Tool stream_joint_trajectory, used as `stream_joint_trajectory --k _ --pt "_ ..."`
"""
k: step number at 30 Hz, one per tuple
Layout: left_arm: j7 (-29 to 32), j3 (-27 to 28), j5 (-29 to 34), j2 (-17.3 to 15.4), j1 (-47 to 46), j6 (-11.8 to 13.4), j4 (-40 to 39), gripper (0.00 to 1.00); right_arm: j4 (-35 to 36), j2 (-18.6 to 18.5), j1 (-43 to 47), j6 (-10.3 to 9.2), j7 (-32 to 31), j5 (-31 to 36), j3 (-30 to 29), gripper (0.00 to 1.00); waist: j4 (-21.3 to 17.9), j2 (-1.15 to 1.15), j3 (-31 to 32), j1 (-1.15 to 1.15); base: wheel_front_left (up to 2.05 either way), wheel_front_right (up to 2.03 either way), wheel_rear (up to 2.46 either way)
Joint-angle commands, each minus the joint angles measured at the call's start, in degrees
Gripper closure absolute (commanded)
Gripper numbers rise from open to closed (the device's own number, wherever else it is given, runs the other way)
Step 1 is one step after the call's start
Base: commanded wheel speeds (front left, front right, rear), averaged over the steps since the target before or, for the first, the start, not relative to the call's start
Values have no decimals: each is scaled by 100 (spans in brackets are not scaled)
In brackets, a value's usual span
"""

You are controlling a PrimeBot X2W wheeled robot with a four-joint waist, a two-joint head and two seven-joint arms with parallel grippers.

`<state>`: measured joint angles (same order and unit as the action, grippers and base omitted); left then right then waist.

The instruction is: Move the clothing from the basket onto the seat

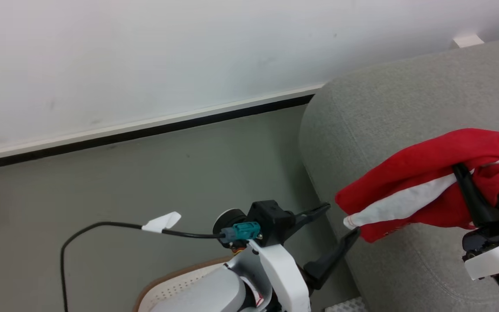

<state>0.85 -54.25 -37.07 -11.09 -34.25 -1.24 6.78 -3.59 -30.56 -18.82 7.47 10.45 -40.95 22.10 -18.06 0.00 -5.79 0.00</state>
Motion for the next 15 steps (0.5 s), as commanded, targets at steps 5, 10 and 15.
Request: stream_joint_trajectory --k 5,10,15 --pt "13 -59 40 87 -161 -51 8 0 243 -32 228 5 -116 98 -422 100 -388 0 -291 0 0 0 0" --pt "68 -86 120 119 -358 -85 -1 0 315 101 255 5 -155 170 -843 100 -384 0 -611 0 0 0 0" --pt "130 -107 237 90 -625 -138 -37 0 115 276 -181 5 -259 318 -1373 100 -290 0 -1042 0 0 0 0"
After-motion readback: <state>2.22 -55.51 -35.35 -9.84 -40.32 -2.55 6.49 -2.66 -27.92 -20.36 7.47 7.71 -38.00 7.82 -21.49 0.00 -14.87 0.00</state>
